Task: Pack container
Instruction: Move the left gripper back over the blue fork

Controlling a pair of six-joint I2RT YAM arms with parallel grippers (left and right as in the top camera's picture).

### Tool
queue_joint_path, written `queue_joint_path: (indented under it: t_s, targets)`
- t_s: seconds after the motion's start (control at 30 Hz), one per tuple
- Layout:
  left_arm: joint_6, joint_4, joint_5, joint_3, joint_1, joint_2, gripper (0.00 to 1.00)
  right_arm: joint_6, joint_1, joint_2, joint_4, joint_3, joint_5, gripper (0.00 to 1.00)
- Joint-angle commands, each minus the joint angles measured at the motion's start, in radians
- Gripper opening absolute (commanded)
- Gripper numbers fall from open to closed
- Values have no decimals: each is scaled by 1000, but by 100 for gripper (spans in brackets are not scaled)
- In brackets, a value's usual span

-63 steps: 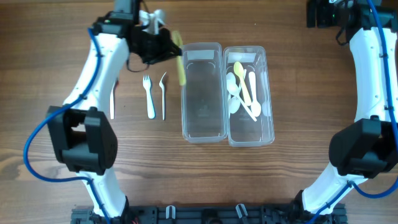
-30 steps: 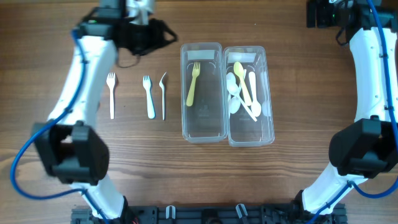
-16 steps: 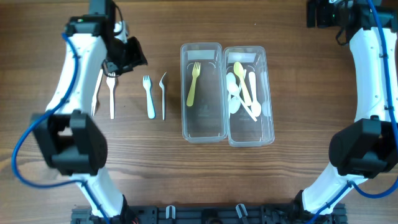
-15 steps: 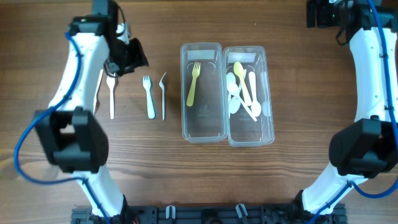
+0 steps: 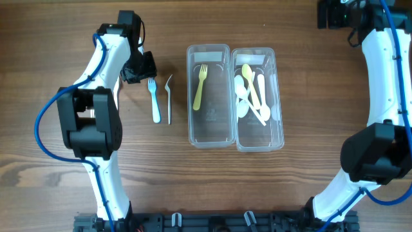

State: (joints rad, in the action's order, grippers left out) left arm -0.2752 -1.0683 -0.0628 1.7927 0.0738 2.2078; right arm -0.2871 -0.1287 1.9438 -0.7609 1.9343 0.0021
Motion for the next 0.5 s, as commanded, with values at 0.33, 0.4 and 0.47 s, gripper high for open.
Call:
queue_joint_path:
  t_s: [0.33,0.4,0.47]
  targets:
    - [9,2,-28,5,3,45,43,-8,3,1,3,-5,13,100]
    - [9,-5,-30,5,8,51,43,-8,3,1,3,-5,13,100]
    - [9,-6,-30,5,13,59,43,-8,5,1,3,-5,13,100]
